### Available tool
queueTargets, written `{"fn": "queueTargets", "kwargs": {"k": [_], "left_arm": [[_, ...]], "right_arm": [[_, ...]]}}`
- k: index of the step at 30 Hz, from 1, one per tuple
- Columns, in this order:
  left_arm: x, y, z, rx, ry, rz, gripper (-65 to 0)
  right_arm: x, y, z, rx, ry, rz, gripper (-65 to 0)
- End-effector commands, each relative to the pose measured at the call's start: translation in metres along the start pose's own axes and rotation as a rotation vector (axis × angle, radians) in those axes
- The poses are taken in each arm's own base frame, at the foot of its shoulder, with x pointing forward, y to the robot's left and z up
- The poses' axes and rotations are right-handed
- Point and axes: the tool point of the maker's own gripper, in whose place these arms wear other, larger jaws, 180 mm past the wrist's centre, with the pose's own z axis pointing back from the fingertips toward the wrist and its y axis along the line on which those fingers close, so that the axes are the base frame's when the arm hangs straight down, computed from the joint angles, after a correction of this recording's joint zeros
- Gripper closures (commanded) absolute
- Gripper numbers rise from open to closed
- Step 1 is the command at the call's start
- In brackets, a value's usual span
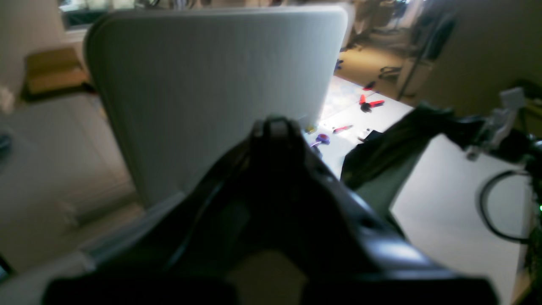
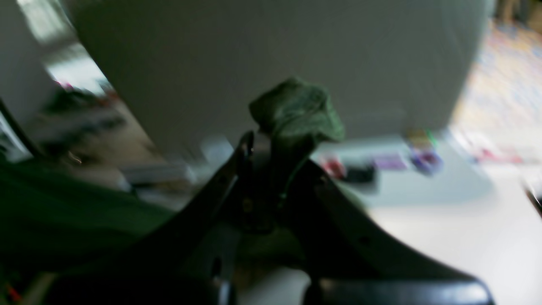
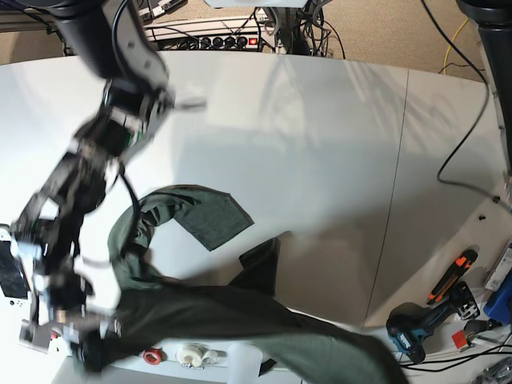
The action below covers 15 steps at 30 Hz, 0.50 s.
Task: Layout the t-shirt on the table in an organized manner, then fold the t-shirt properly
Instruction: 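Stretch the shirt between both grippers and lay it flat on the table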
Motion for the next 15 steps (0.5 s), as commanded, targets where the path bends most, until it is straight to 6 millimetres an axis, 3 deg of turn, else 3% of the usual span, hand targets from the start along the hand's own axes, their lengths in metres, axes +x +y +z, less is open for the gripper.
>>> {"fn": "queueTargets", "kwargs": {"k": [1,9,12,15], "left_arm": [[-0.012,0.004,0.005,0.008,0.025,0.024,0.0],[-0.149,0.006,0.031,-0.015,0.223,0.276,0.0],[-0.184,0.007,0.046,0.007,0.262,0.343,0.0],[-0.209,0.012,0.070,0.043,0.274,0.407,0.0]], "right_arm": [[0.021,0.005,0.010,0.011,-0.082,0.025,0.0],[-0.060,0.004,0.079,-0.033,0.083,0.122,0.0],[-0.083,-0.003,0.104,-0.063,0.148,0.139,0.0],[-0.101,-0.025,0.131,-0.138,0.208,0.145,0.0]]}}
